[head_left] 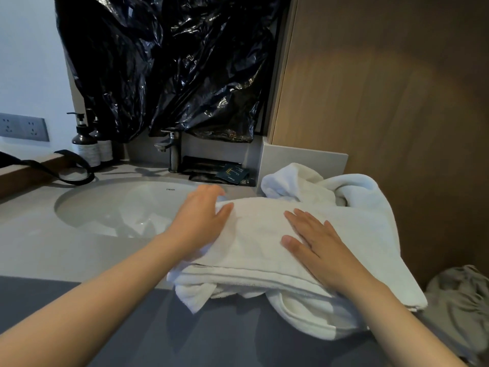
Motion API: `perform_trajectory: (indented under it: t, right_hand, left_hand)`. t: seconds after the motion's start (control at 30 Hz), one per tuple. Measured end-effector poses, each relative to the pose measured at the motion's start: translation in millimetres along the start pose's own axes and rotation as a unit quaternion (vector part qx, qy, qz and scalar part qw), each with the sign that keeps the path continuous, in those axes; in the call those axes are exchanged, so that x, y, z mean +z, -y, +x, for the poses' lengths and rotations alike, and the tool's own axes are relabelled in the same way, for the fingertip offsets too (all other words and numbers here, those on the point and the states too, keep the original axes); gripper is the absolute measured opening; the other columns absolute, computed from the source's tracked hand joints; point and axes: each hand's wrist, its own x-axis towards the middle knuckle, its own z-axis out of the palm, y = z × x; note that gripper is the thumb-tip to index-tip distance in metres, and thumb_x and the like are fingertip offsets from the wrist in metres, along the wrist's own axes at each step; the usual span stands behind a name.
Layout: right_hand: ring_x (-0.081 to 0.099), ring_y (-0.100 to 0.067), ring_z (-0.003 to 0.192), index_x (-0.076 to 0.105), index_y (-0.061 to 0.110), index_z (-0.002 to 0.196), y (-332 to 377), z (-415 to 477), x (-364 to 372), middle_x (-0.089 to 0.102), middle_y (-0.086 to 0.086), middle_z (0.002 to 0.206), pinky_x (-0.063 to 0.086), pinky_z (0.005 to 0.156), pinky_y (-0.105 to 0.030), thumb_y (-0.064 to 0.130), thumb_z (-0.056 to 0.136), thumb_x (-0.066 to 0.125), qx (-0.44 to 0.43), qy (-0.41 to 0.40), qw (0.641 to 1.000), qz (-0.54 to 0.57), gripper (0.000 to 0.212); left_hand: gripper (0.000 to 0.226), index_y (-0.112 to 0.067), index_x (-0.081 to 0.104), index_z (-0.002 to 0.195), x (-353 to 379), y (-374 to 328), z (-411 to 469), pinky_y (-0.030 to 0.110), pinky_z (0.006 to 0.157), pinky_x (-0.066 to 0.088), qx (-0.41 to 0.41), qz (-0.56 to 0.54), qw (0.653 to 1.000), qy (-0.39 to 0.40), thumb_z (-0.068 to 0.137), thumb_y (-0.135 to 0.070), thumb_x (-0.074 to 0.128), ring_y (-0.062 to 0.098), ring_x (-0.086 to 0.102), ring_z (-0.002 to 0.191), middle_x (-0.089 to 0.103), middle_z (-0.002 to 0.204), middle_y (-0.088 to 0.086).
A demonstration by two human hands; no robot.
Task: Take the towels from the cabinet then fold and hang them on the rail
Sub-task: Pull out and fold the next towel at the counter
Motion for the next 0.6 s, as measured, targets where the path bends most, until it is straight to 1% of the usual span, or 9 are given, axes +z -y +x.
perform_trajectory:
  t: [0.1, 0.17, 0.2, 0.27, 0.33, 0.43, 0.5, 0.57, 0.6]
  right_hand:
    - [0.007, -0.008, 0.151, 0.019, 0.044, 0.151, -15.1, -17.3, -7.2, 0.011, 0.019, 0.162, -0.007, 0.120, -0.041, 0.072, 0.085, 0.008, 0.059, -0.025, 0.998, -0.022, 0.072]
    - [0.006, -0.013, 0.151, 0.023, 0.044, 0.149, -31.0, -30.3, -11.7, 0.012, 0.017, 0.162, -0.011, 0.118, -0.045, 0.071, 0.083, 0.006, 0.106, -0.038, 0.992, -0.056, 0.073]
    - [0.004, -0.015, 0.152, 0.023, 0.043, 0.148, -40.8, -37.5, -12.9, 0.011, 0.015, 0.163, -0.012, 0.117, -0.049, 0.069, 0.084, 0.006, 0.135, -0.043, 0.987, -0.079, 0.071]
    - [-0.003, -0.021, 0.152, 0.016, 0.041, 0.150, -60.6, -54.2, -11.8, 0.000, 0.012, 0.164, -0.010, 0.116, -0.056, 0.067, 0.091, 0.009, 0.195, -0.043, 0.975, -0.101, 0.064]
    - [-0.009, -0.024, 0.152, 0.008, 0.042, 0.152, -76.1, -72.9, -5.8, -0.010, 0.011, 0.164, -0.003, 0.118, -0.057, 0.070, 0.091, 0.012, 0.228, -0.036, 0.972, -0.041, 0.068]
    - [-0.003, -0.018, 0.152, 0.009, 0.041, 0.155, -84.3, -94.1, 0.7, 0.000, 0.010, 0.165, 0.011, 0.122, -0.044, 0.070, 0.089, 0.020, 0.223, -0.063, 0.965, 0.121, 0.073]
    - [0.009, -0.016, 0.151, 0.016, 0.035, 0.156, -84.8, -100.6, 2.7, 0.014, 0.008, 0.164, 0.018, 0.119, -0.037, 0.062, 0.096, 0.028, 0.203, -0.098, 0.965, 0.136, 0.066]
    - [0.033, -0.016, 0.140, 0.027, 0.026, 0.153, -83.1, -104.1, 2.3, 0.034, 0.004, 0.155, 0.032, 0.108, -0.029, 0.053, 0.099, 0.038, 0.200, -0.166, 0.959, 0.110, 0.061]
    - [0.044, -0.013, 0.125, 0.033, 0.023, 0.149, -82.3, -105.6, 1.3, 0.044, 0.004, 0.146, 0.038, 0.095, -0.024, 0.050, 0.098, 0.044, 0.208, -0.206, 0.950, 0.106, 0.058]
  left_hand:
    - [0.038, -0.018, 0.055, 0.129, 1.1, -35.1, -12.9, 0.025, 0.097, 0.033, 0.095, -0.025, 0.995, 0.013, 0.097, -0.039, 0.050, 0.019, 0.047, 0.122, 0.054, 0.132, 0.000]
    - [0.045, -0.018, 0.050, 0.135, 8.3, -51.6, -17.9, 0.025, 0.101, 0.032, 0.134, -0.015, 0.990, 0.029, 0.098, -0.043, 0.047, 0.019, 0.044, 0.127, 0.050, 0.140, 0.000]
    - [0.051, -0.019, 0.044, 0.141, 14.6, -56.7, -19.9, 0.029, 0.109, 0.029, 0.146, 0.010, 0.988, 0.055, 0.098, -0.047, 0.043, 0.022, 0.037, 0.135, 0.041, 0.148, 0.001]
    - [0.065, -0.027, 0.020, 0.153, 31.1, -59.0, -24.1, 0.040, 0.120, 0.012, 0.133, 0.085, 0.976, 0.150, 0.097, -0.058, 0.031, 0.027, 0.005, 0.149, 0.007, 0.163, 0.001]
    - [0.072, -0.035, -0.004, 0.154, 45.4, -55.9, -27.7, 0.045, 0.121, -0.003, 0.102, 0.129, 0.961, 0.223, 0.094, -0.066, 0.021, 0.025, -0.018, 0.148, -0.020, 0.161, -0.003]
    - [0.075, -0.037, -0.013, 0.152, 52.6, -51.8, -26.7, 0.046, 0.119, -0.006, 0.100, 0.140, 0.956, 0.237, 0.092, -0.070, 0.017, 0.024, -0.024, 0.146, -0.028, 0.159, -0.004]
    - [0.075, -0.038, -0.013, 0.152, 51.3, -51.2, -26.3, 0.046, 0.119, -0.006, 0.099, 0.140, 0.956, 0.237, 0.091, -0.070, 0.018, 0.024, -0.023, 0.147, -0.028, 0.158, -0.005]
    - [0.075, -0.038, -0.012, 0.152, 50.7, -51.1, -28.6, 0.045, 0.120, -0.005, 0.097, 0.137, 0.958, 0.233, 0.091, -0.070, 0.018, 0.023, -0.021, 0.147, -0.027, 0.159, -0.006]
    - [0.074, -0.038, -0.011, 0.152, 50.3, -51.4, -31.3, 0.045, 0.120, -0.004, 0.096, 0.136, 0.959, 0.230, 0.092, -0.070, 0.018, 0.023, -0.020, 0.148, -0.026, 0.159, -0.006]
